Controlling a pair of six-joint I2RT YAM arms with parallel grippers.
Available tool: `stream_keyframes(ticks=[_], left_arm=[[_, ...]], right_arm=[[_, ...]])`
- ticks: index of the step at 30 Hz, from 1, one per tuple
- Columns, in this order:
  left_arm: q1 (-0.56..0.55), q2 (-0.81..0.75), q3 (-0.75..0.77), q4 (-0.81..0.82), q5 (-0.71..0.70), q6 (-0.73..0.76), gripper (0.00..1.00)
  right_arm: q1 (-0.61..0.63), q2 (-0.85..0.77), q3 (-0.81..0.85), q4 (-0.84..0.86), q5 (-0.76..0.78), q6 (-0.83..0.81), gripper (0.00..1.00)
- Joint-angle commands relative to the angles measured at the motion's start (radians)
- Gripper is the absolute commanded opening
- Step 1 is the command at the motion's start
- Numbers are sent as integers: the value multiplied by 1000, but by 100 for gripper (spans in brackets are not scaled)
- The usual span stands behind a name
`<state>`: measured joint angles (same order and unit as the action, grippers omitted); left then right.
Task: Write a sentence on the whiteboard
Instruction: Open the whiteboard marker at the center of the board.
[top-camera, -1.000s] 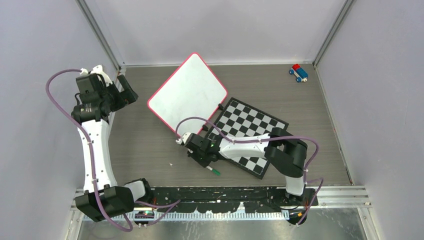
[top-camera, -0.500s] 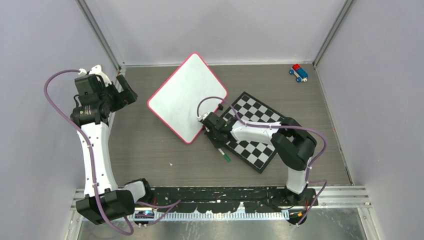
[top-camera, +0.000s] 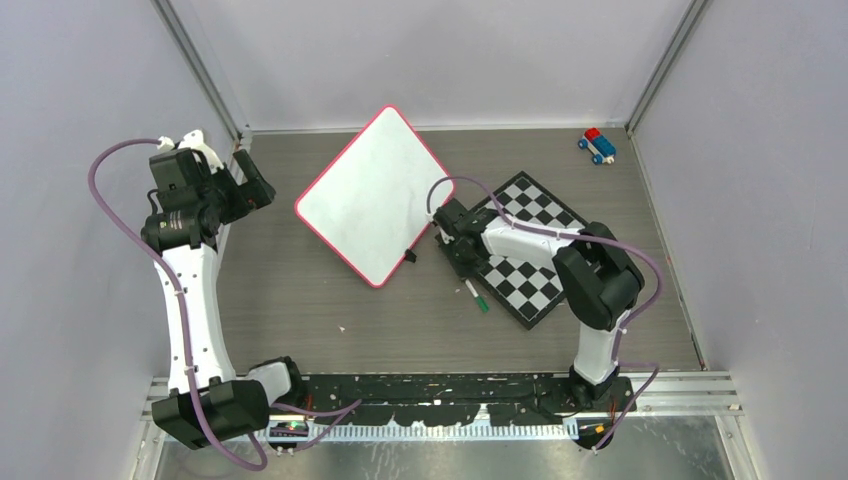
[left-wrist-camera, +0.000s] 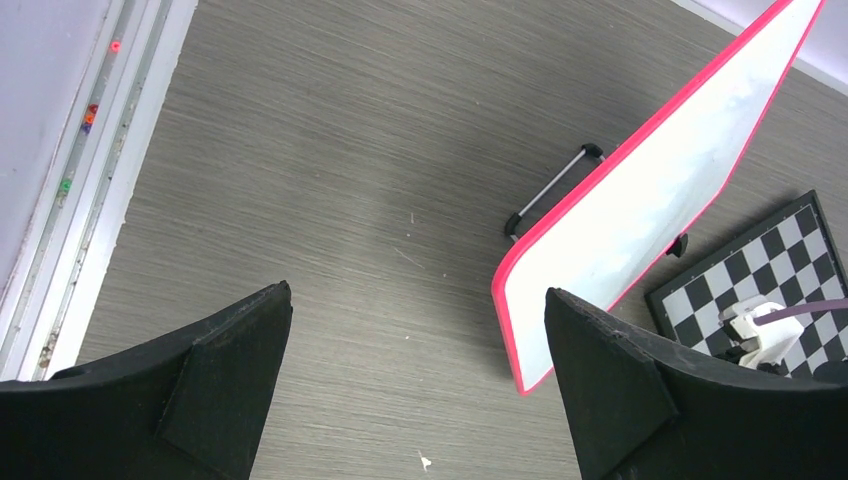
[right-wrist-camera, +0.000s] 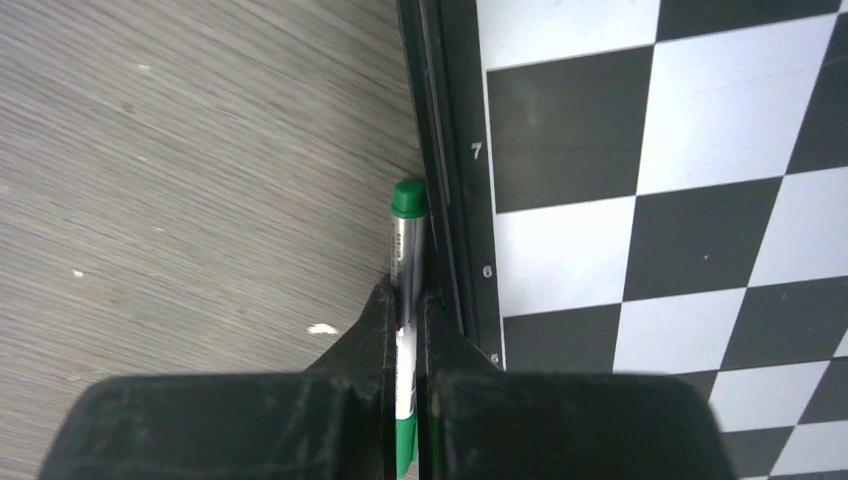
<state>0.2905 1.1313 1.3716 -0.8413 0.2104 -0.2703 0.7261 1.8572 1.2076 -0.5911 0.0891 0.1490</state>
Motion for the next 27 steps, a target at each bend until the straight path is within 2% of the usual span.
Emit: stream_keyframes(ticks=[1,11,17,27], left_arm=[[7,-8,17,45,21,21,100],[6,28,47,29,73,70,100],[6,78,84,4,133,99,100],[2,114,118,-5,196,124,100]], right_arm=[[-67,24,-8,-141,50,-140,0],[-264,-6,-28,-161,37,-437,0],[-380,-4,25,-190,40,-640,0],[-479,-8,172,-270,61,-771,0]])
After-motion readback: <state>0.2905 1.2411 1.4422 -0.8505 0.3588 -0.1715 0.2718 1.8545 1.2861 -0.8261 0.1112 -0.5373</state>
